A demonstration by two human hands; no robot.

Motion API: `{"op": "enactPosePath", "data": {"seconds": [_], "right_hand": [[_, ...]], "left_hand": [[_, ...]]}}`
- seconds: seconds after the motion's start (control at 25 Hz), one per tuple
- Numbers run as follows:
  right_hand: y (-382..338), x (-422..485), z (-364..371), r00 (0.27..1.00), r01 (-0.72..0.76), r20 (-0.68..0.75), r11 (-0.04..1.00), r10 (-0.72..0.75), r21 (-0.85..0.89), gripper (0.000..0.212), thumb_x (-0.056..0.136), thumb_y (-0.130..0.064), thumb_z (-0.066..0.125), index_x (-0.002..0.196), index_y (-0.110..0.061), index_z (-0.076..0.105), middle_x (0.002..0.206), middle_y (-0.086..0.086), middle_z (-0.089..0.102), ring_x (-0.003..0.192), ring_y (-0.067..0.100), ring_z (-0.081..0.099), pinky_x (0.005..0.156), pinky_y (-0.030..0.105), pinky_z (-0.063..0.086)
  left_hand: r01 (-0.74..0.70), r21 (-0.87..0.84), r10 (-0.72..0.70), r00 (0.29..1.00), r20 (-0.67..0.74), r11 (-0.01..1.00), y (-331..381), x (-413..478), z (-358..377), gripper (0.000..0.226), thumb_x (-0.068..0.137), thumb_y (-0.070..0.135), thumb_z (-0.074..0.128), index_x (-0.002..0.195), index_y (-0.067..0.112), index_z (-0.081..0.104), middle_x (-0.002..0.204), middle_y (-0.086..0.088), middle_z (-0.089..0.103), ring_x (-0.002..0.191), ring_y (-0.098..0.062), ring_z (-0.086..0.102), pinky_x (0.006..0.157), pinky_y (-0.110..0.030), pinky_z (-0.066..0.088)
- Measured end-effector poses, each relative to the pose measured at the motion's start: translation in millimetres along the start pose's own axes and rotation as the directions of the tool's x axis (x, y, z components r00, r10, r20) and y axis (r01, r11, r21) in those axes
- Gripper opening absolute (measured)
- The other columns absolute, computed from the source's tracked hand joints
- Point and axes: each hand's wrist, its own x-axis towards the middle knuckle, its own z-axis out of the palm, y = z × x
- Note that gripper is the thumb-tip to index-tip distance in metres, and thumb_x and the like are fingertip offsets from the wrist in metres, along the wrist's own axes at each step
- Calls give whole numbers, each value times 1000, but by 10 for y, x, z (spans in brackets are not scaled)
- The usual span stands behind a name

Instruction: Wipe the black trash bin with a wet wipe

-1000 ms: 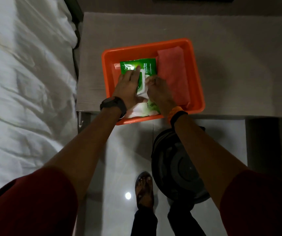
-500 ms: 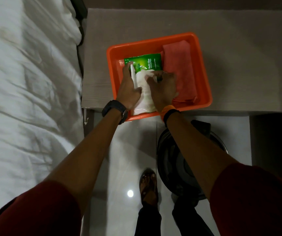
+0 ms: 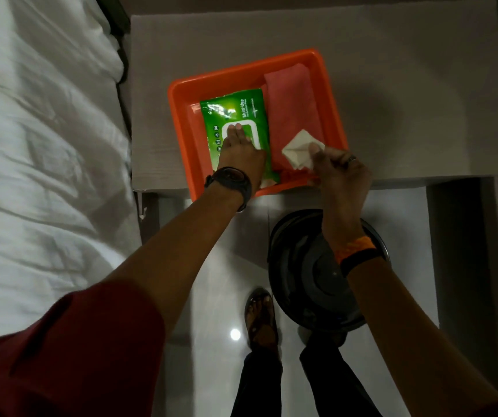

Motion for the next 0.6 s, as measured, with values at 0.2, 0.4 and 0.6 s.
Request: {"op": "enactPosePath", "data": {"seconds": [0.2, 0.4, 0.6], "right_hand": [[-109, -252, -462, 995, -36, 99, 978, 16, 204, 11, 89, -13, 69, 79, -17, 70, 88, 3, 77, 87, 20, 76, 80, 36, 62], [159, -183, -1157, 977, -191, 154, 931, 149, 311, 11, 94, -19, 64, 86, -12, 65, 93, 6, 76, 93, 22, 73, 84, 38, 60], [565, -55, -1846, 969, -246, 128, 888, 213, 389, 15, 93, -27, 65, 94, -13, 69, 91, 5, 78, 86, 20, 77, 78, 36, 63]], "left_hand": [[-50, -161, 41, 998, -57, 986, 207, -115, -326, 39, 94, 19, 55, 132, 8, 57, 159, -25, 26, 150, -41, 19, 123, -50, 26], [-343, -922, 11, 938, -346, 181, 1085, -518, -82, 22, 84, 38, 67, 95, 20, 76, 97, 2, 77, 92, -9, 70, 85, -25, 55], [-158, -982, 188, 973, -137, 100, 1752, -545, 428, 6, 90, 11, 73, 90, 5, 73, 87, -5, 72, 75, -6, 69, 68, -18, 59]]}}
